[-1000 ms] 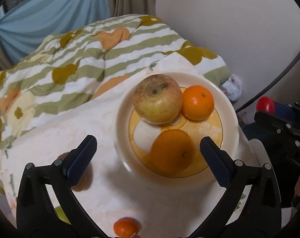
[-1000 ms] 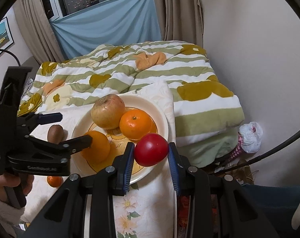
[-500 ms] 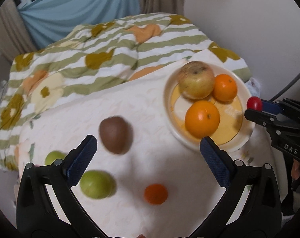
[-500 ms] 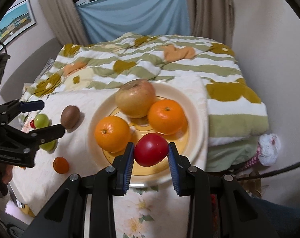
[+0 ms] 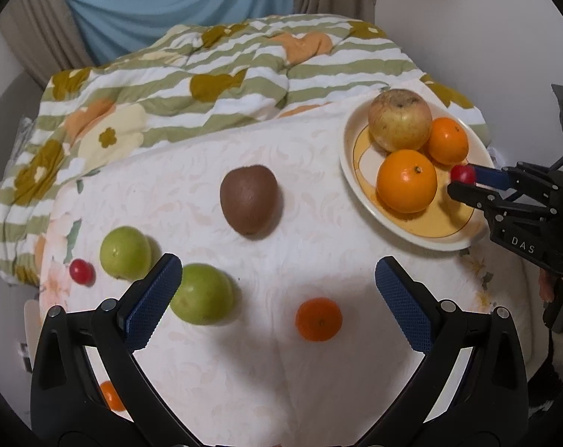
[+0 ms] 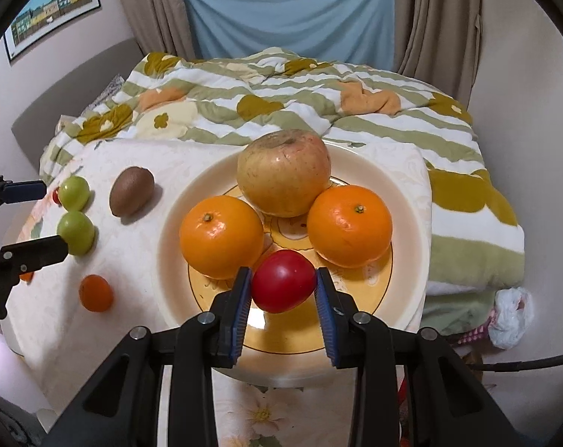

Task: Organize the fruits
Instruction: 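Lower the red tomato onto the plate and open the right tool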

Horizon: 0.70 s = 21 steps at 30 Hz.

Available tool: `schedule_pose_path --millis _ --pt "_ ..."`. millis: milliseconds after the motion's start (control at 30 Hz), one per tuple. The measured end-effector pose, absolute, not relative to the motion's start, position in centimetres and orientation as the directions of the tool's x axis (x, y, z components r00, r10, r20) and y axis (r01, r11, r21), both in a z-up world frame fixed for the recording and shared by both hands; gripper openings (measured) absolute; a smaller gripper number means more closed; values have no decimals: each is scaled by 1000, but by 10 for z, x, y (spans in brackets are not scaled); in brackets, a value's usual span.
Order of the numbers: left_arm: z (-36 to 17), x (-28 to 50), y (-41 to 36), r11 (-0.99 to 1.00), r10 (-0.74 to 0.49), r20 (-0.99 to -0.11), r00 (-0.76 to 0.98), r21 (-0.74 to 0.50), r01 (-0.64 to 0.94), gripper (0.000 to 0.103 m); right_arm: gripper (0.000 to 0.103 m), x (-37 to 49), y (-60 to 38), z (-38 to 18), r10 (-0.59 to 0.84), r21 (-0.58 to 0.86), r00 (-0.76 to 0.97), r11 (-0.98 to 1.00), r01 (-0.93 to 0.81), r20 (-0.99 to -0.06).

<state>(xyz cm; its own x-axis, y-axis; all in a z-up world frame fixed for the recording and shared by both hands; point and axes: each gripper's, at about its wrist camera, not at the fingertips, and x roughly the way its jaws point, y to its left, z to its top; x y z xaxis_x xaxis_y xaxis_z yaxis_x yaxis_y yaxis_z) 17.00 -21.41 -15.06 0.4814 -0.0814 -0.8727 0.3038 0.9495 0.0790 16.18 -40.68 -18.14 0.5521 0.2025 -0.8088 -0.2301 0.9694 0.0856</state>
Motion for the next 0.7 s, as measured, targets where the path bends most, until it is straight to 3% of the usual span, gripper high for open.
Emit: schedule_pose_path --millis 133,167,233,267,700 --pt "-152 167 -216 950 -69 -876 477 88 300 103 81 161 -408 -179 190 75 557 972 -222 -808" --pt "-151 166 -217 949 -65 -875 480 94 300 103 87 161 -410 -178 190 75 558 972 -222 -808" --pt "-149 164 -218 949 -61 -873 485 99 299 103 91 158 -414 -174 193 81 566 973 -216 -801" --pt "-148 163 -218 950 -60 -872 486 100 297 103 101 157 -416 -171 195 86 571 974 -212 -798" --pt "-113 140 -201 963 -30 -846 533 120 243 103 103 138 -416 -130 188 68 600 974 -217 -778"
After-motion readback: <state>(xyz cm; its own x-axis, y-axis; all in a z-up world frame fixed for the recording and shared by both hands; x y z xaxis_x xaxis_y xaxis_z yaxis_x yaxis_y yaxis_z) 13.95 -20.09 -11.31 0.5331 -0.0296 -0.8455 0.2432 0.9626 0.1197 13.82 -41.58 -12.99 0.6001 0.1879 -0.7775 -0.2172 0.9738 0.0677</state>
